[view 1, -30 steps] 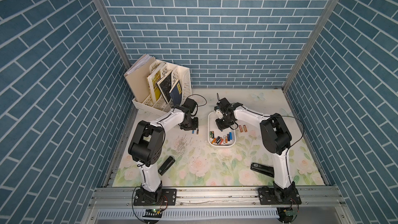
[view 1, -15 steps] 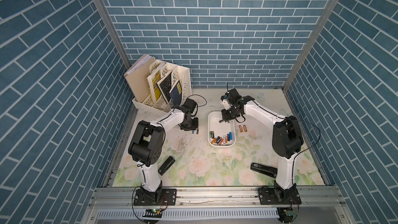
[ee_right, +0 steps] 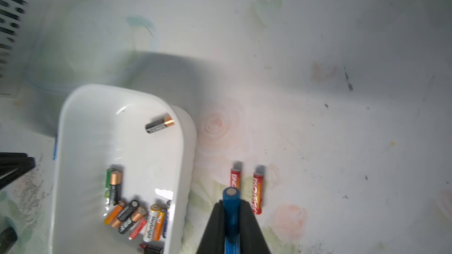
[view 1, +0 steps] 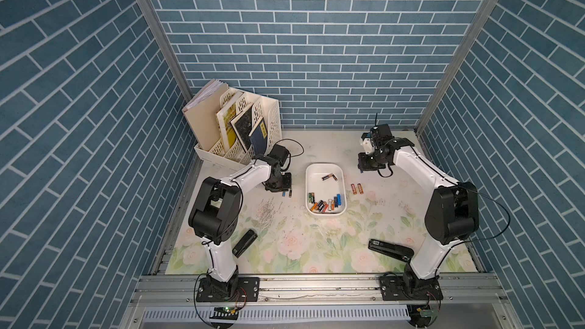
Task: Take the batteries out of the storage box
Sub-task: Pick up the battery from the storage box, then place the battery at the center of the board.
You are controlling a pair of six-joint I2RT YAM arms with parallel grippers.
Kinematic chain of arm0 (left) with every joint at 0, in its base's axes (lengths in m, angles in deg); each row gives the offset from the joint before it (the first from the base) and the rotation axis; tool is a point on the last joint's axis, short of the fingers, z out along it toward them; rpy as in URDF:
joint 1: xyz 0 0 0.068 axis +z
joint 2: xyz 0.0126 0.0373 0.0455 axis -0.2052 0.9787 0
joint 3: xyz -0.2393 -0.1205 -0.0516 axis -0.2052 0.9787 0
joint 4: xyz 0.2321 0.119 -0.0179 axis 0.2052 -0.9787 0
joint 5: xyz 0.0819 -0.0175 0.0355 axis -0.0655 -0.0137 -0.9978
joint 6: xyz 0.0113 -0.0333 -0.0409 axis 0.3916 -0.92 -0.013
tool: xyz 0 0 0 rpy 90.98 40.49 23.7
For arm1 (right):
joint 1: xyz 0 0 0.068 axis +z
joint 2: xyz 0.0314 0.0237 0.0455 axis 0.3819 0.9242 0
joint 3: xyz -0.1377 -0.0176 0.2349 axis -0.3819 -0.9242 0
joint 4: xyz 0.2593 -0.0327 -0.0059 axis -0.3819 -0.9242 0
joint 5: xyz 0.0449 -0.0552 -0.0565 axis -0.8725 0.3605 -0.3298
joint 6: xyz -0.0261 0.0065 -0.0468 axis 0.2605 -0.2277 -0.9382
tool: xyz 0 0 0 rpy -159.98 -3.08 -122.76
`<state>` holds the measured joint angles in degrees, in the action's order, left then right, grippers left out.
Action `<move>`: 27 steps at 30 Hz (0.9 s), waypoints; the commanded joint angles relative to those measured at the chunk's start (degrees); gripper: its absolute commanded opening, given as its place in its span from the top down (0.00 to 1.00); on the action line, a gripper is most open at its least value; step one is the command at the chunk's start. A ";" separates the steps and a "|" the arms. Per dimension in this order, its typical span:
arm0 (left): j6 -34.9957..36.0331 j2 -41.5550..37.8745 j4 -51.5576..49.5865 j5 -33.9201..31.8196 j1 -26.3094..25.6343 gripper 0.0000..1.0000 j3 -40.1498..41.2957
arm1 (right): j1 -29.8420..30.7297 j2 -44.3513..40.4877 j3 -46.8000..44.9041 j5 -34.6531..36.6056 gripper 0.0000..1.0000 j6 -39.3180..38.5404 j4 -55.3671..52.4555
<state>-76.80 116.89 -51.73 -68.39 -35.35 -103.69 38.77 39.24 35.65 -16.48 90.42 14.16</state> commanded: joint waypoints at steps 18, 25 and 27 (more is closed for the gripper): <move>0.23 -0.33 -1.02 0.00 -0.05 0.72 0.24 | -4.80 4.49 -10.85 0.79 0.86 -2.50 5.56; 0.16 -0.51 -1.11 -0.17 -0.04 0.71 0.46 | -4.88 6.23 -10.38 0.81 0.86 -2.95 5.66; 0.12 -0.22 -1.03 -0.09 0.00 0.72 0.33 | -4.89 6.78 -10.10 0.89 0.87 -3.03 5.65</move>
<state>-76.80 116.89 -51.82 -68.39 -35.35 -103.69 34.18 44.97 24.00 -16.09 89.29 19.80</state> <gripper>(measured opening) 0.283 0.135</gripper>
